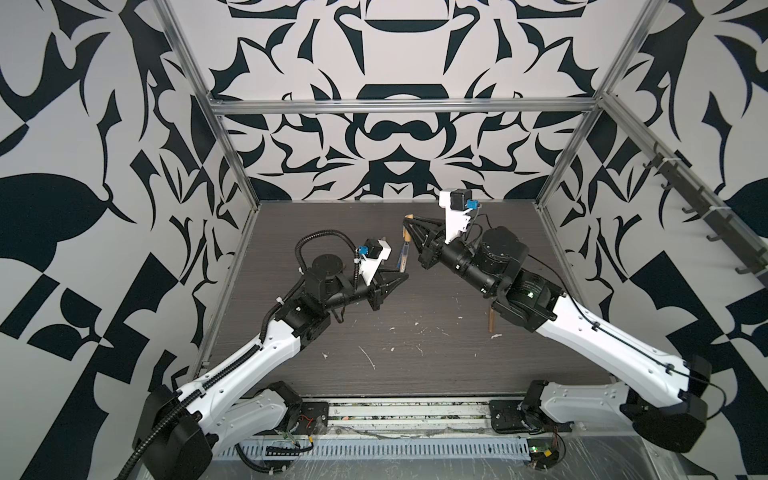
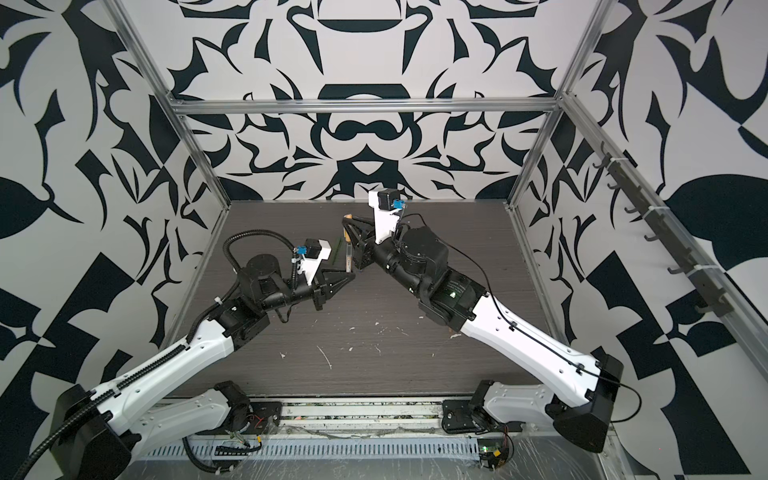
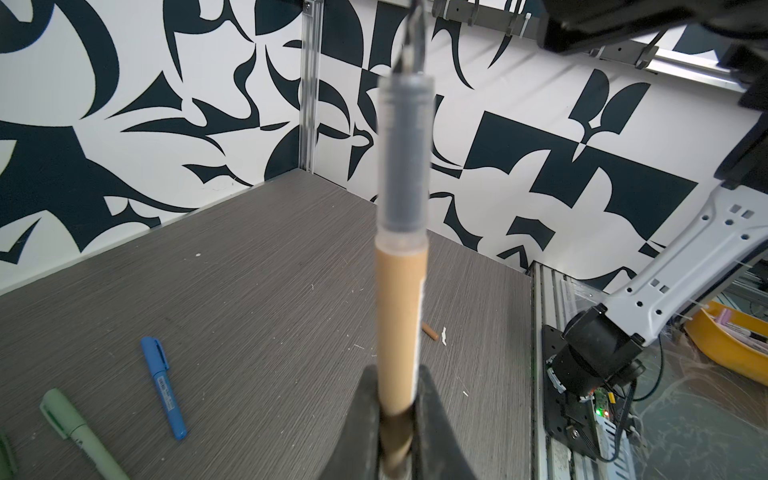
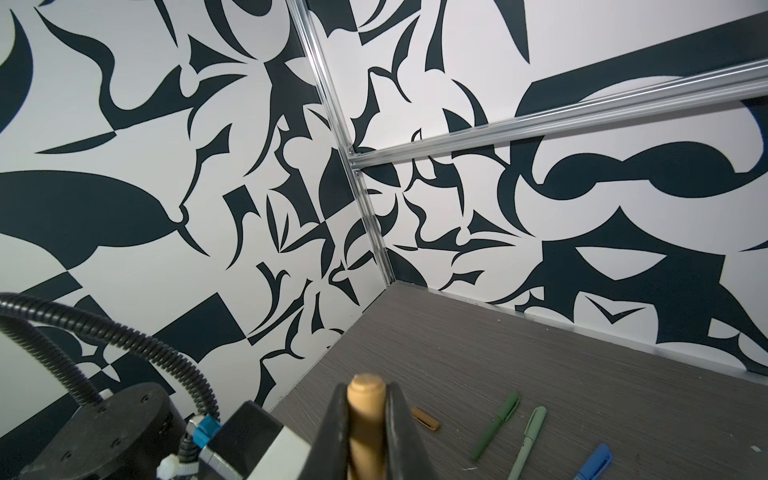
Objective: Insert the pens into the pen caps
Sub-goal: 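Push the tan cap down onto the upright pen with the right gripper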
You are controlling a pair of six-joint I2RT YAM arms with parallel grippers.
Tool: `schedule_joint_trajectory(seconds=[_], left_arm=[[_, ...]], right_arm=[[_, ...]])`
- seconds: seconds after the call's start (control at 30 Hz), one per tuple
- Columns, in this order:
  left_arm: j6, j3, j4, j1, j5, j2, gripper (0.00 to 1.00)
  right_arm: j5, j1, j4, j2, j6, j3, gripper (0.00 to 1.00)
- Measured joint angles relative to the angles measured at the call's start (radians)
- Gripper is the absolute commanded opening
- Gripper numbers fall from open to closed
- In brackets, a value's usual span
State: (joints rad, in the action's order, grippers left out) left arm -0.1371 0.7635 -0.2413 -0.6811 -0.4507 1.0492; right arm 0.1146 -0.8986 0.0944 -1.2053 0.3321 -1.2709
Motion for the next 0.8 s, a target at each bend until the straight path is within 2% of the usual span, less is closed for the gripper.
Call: schedule_joint_trajectory(seconds=[0.8], left_arm=[[0.000, 0.000, 0.000, 0.000, 0.000, -0.001, 0.02]], right_arm=[[0.015, -0.009, 0.007, 0.000, -0.016, 0.028, 0.02]])
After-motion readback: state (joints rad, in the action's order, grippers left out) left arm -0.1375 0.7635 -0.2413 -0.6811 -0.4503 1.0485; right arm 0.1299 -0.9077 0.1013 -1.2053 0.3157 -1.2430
